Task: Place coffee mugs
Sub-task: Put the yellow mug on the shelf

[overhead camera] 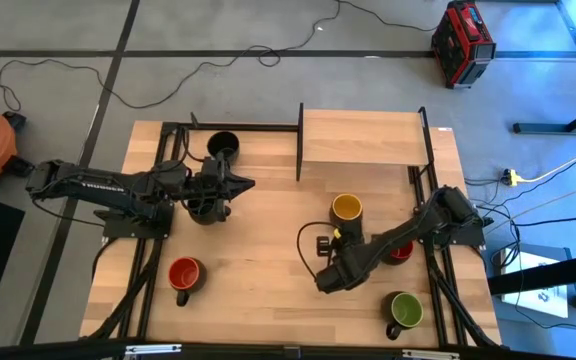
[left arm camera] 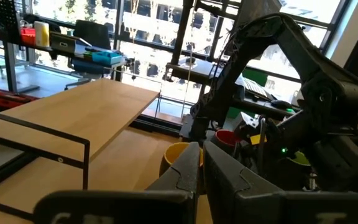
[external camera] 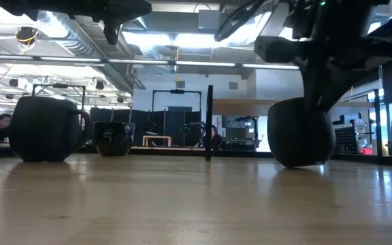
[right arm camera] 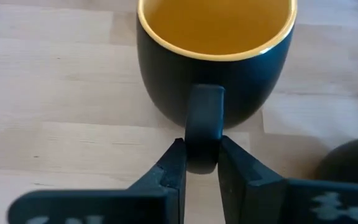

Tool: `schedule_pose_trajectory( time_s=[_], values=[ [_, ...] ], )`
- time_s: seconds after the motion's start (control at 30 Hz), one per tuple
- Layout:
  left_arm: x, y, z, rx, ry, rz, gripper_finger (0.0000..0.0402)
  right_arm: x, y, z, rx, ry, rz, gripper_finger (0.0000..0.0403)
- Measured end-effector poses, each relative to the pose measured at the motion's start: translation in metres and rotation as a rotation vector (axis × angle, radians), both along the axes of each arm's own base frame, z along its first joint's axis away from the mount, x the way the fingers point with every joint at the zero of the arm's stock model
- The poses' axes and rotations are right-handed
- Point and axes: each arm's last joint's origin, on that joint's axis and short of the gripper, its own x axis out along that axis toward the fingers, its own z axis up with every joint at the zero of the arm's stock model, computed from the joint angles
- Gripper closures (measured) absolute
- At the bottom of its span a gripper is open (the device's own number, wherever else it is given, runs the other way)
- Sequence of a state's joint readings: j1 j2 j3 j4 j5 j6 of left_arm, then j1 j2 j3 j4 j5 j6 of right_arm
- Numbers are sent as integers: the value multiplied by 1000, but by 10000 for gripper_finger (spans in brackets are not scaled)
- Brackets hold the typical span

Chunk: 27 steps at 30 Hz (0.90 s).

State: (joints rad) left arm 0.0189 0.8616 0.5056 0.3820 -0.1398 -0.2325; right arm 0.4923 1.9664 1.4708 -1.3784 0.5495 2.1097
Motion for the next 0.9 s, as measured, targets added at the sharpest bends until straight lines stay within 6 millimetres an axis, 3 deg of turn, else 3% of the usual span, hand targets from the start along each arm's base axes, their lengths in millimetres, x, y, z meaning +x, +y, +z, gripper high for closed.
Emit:
schedule_pose_trajectory(
  time_s=[0.3,0.4,0.47,0.83,0.9],
  values=[
    [0,0,0,0,0,0,388,-21,-1,41,-33,-69,82,363],
    [0,0,0,0,0,0,388,-30,-6,60,-54,-89,126,397],
    [0,0,0,0,0,0,388,-35,-9,69,-59,-103,145,398],
    [0,0,0,0,1,1,388,-33,-8,72,-44,-115,200,401],
    [0,0,0,0,1,1,388,-27,-4,74,-8,-121,287,402]
  ],
)
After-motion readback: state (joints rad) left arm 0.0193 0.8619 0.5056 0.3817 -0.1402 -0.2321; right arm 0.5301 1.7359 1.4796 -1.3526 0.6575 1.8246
